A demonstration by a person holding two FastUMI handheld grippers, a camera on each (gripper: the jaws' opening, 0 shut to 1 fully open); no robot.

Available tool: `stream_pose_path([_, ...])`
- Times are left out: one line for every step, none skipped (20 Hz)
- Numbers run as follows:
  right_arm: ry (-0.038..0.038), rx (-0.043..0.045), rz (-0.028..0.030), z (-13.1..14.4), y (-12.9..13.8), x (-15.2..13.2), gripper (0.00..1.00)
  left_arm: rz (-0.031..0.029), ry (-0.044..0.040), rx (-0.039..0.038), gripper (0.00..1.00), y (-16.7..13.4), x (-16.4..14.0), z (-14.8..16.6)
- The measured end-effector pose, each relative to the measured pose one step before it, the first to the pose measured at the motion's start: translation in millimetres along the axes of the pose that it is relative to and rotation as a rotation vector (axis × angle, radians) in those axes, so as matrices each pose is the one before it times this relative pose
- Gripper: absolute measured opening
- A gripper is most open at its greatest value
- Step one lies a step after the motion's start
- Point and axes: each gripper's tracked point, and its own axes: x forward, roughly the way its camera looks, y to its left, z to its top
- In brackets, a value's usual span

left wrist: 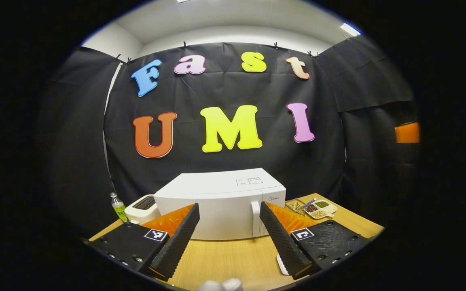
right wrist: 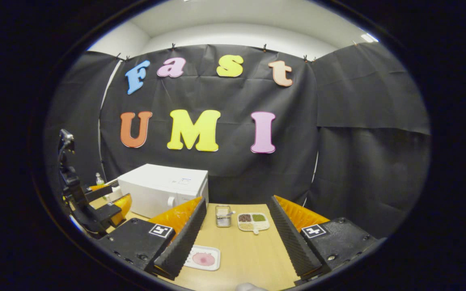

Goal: Open the microwave oven with the left hand, put the food in, and close the microwave oven.

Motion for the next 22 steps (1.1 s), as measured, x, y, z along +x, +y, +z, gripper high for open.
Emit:
stream_pose_path([-0.00023, -0.00636, -0.00791, 2.68, -4.94, -2.0, 1.0, -0.00477, 0.00633, -0.00664, 0.95, -7.97, 10.25, -8.08])
stream_pose_path([0.00506, -0.00132, -0.00482, 0.94, -3.95, -1.02, 1.0, -0.00636, 0.00546, -0.00644, 0.95, -7.65, 9.59, -7.81])
stream_pose_path([0.01132, 0.00153, -0.00747, -0.65, -4.4, 0.47, 0.94, -0.00359, -0.00031, -0.00108, 0.95, -6.21, 10.91, -4.37])
stream_pose_path([0.00877, 0.00545, -0.00632, -2.16, -4.36, -0.07, 1.0, -0.00071, -0.01444, 0.0059, 0.95, -5.78, 15.99, -4.59])
stream_pose_path([0.00869, 0.00663, -0.00693, 0.27, -3.96, 0.3, 0.94, 0.00132, 0.00647, 0.0131, 0.95, -5.49, 14.98, -8.3])
stream_pose_path([0.01108, 0.00412, -0.00897, -1.31, -3.67, 1.3, 0.94, 0.00073, 0.0067, 0.01142, 0.95, -5.07, 14.94, -9.14])
stream_pose_path([0.00979, 0.00181, -0.01167, 0.28, -3.3, 0.0, 0.94, 0.00343, 0.00314, 0.00985, 0.95, -3.23, 14.25, -6.09])
stream_pose_path([-0.00004, -0.00104, -0.0042, -0.1, -2.55, 0.3, 1.0, -0.00326, 0.00978, 0.00231, 0.95, -4.37, 13.72, -8.61])
stream_pose_path([0.00093, -0.00893, -0.00671, 2.19, -1.97, 0.39, 0.94, -0.00747, 0.01708, -0.00183, 0.95, -5.63, 13.11, -8.44])
stream_pose_path([0.00345, -0.01399, -0.00692, 0.28, -2.23, 1.08, 1.0, -0.00542, 0.01419, -0.00129, 0.95, -4.23, 10.42, -7.44])
stream_pose_path([0.00002, -0.01221, -0.00682, 0.79, -1.94, 1.16, 1.0, -0.00494, 0.0053, 0.00003, 0.95, -3.23, 9.33, -5.35])
stream_pose_path([-0.00077, -0.00796, -0.00507, 1.3, -1.14, 1.29, 1.0, 0.00515, 0.00578, 0.00844, 0.95, -0.41, 8.71, -4.38])
stream_pose_path([0.00528, -0.0043, -0.0034, -0.11, -0.42, 2.14, 1.0, 0.00145, 0.00689, 0.00294, 0.95, -0.32, 8.23, -4.74])
stream_pose_path([0.0093, -0.00141, 0.00055, -3.07, -0.22, 2.6, 1.0, -0.00232, 0.01261, -0.00494, 0.95, -1.36, 7.58, -5.65])
stream_pose_path([0.00713, 0.00113, -0.00147, -0.43, 0.43, 2.08, 0.94, -0.00106, 0.00957, -0.01146, 0.95, -1.7, 6.09, -4.87])
stream_pose_path([0.00243, 0.0029, -0.00727, -0.58, -2.62, 1.61, 1.0, 0.0002, 0.01183, -0.00845, 0.91, 0.31, 5.15, -5.33])
stream_pose_path([0.00313, 0.00063, -0.00467, -0.08, -1.25, 2.94, 0.96, -0.00358, 0.00887, -0.00666, 0.9, -1.74, 6.48, -4.2])
stream_pose_path([0.00524, -0.00206, -0.00463, -1.96, -0.93, 2.45, 0.96, 0.001, 0.00953, -0.00354, 0.89, 0.24, 2.62, -2.8])
stream_pose_path([0.00034, -0.00081, -0.00326, -0.2, -0.65, 0.5, 0.96, -0.00721, 0.00566, -0.00471, 0.86, -1.36, 3.04, -1.51])
stream_pose_path([-0.00055, 0.00094, -0.00372, -0.02, -0.88, 1.91, 0.96, 0.00952, -0.0016, -0.00197, 0.82, 1.76, 1.19, -1.3])
stream_pose_path([0.0028, 0.00042, -0.00397, -0.01, 0.03, 1.33, 1.0, 0.018, 0.00089, 0.00019, 0.58, 3.67, 1.13, -0.82])
stream_pose_path([0.00262, 0.00129, -0.00036, -1.63, 0.65, 1.13, 1.0, 0.00704, -0.00587, -0.00282, 0.6, 1.15, 0.49, -0.67])
